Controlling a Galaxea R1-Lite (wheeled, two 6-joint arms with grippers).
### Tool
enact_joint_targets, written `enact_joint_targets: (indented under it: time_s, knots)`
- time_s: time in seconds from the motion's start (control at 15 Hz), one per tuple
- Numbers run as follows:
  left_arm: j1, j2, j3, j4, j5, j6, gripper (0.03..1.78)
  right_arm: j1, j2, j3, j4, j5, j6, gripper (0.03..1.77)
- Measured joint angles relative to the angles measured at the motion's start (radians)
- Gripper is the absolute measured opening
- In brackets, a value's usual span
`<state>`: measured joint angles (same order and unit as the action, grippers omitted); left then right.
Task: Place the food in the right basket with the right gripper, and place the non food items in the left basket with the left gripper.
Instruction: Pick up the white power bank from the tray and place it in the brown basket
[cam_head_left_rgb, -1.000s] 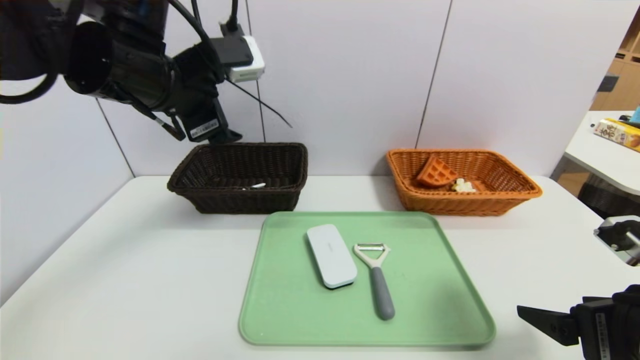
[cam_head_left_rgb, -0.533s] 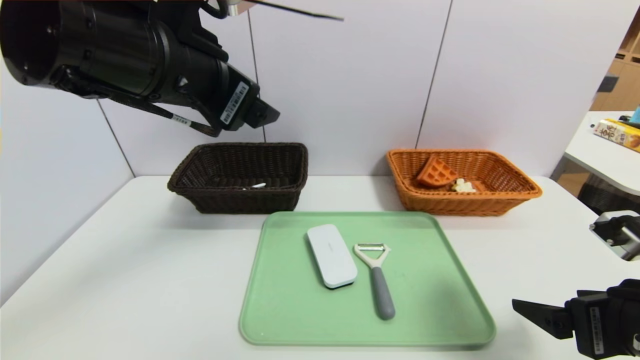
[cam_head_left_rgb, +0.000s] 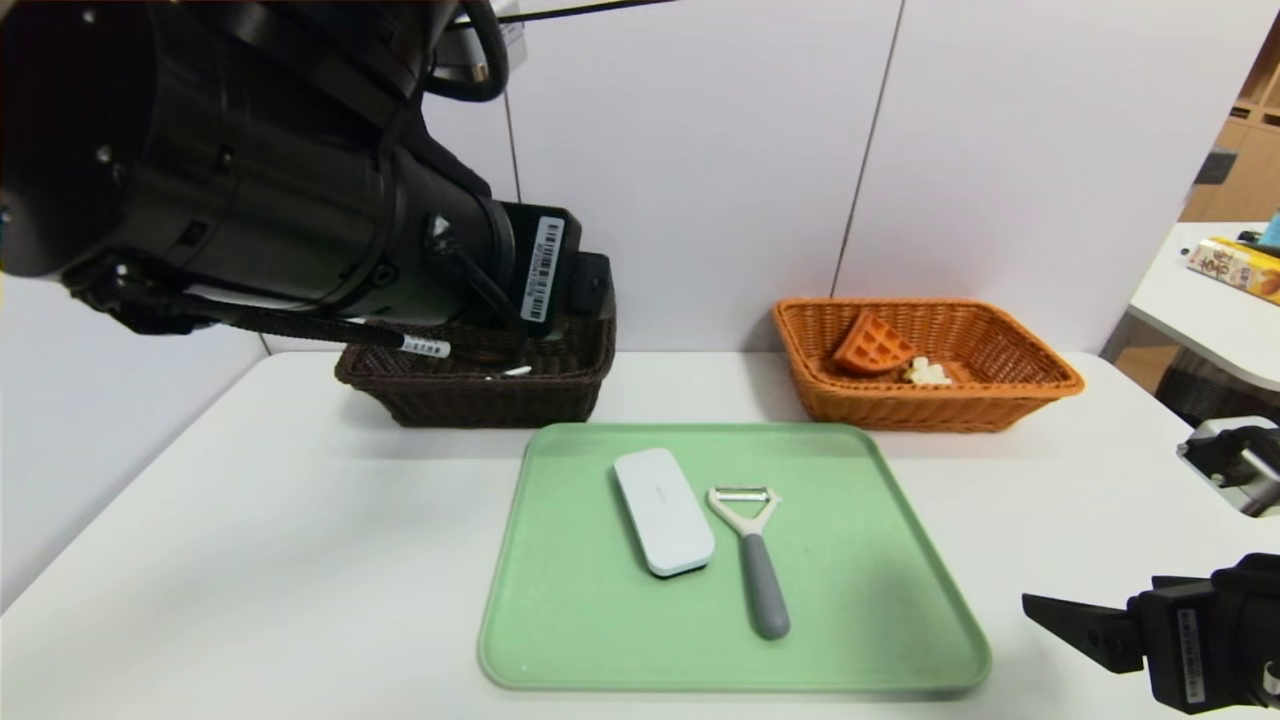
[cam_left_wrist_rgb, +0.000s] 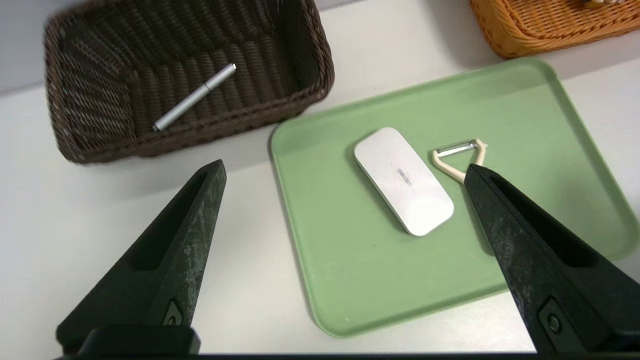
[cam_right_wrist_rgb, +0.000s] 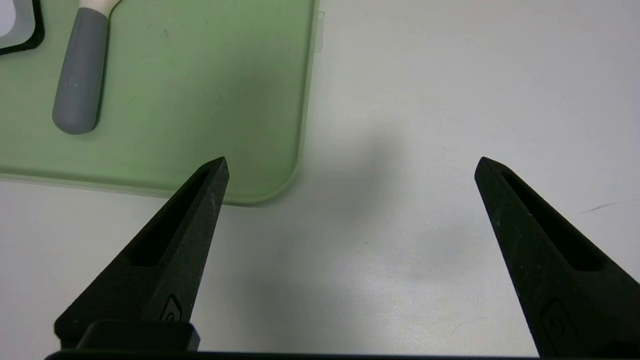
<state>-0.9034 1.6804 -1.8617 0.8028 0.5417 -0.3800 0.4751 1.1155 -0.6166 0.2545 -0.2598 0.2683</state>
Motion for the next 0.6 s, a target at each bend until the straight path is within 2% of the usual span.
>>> enact_joint_targets:
  time_s: [0.07, 0.2, 0.6]
  knots:
    - [-0.007, 0.022, -0.027, 0.051, -0.003, -0.063, 1.69, 0.000, 0.000, 0.000, 0.000, 0.000, 0.001, 1.70]
    - [-0.014, 0.061, -0.058, 0.109, -0.013, -0.125, 1.69, 0.000, -0.001, 0.000, 0.000, 0.000, 0.001, 1.70]
    - [-0.017, 0.187, -0.107, 0.146, -0.037, -0.213, 1.69, 0.000, -0.005, 0.004, 0.000, -0.001, 0.002, 1.70]
